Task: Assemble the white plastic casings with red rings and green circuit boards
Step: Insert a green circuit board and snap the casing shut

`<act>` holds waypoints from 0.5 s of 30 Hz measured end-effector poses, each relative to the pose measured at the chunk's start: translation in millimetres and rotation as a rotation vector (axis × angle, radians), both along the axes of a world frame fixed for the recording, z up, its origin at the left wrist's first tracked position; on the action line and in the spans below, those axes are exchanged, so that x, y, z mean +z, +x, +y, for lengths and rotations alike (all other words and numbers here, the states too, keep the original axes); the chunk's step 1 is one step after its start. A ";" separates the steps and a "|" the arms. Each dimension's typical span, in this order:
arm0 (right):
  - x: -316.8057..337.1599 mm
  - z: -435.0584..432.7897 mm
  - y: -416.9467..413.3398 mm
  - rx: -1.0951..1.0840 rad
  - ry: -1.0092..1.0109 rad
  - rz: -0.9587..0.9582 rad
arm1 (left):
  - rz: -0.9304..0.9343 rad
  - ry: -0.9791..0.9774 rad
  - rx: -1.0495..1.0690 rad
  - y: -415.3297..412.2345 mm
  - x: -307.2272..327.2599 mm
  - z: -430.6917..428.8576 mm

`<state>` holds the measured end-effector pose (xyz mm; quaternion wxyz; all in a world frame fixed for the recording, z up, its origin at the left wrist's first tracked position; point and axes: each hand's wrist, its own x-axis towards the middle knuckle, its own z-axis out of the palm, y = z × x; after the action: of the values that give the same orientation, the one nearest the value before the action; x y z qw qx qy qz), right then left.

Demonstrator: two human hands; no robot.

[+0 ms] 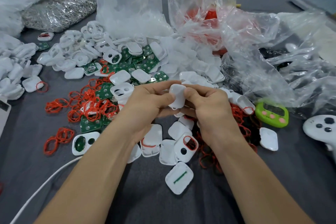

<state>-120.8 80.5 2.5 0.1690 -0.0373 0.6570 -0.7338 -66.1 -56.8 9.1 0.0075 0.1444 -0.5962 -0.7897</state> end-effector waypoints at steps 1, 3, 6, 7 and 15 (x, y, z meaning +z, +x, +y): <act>-1.8 1.3 -1.1 -0.024 0.024 0.026 | 0.014 -0.060 0.020 -0.8 -1.4 2.8; -5.6 4.6 -4.2 -0.056 0.100 0.089 | 0.045 -0.209 0.076 -2.3 -4.7 6.3; -8.5 7.8 -6.6 -0.051 0.160 0.142 | 0.092 -0.304 0.131 -2.5 -5.8 8.6; -9.0 8.2 -7.1 -0.045 0.169 0.150 | 0.109 -0.305 0.152 -2.6 -5.7 9.4; -11.8 6.8 -7.0 -0.035 0.162 0.213 | 0.185 -0.368 0.217 1.6 -6.5 11.6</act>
<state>-127.8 87.3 -9.3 0.0880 -0.0899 0.7290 -0.6729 -64.6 -45.2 2.5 0.1730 0.1310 -0.7081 -0.6720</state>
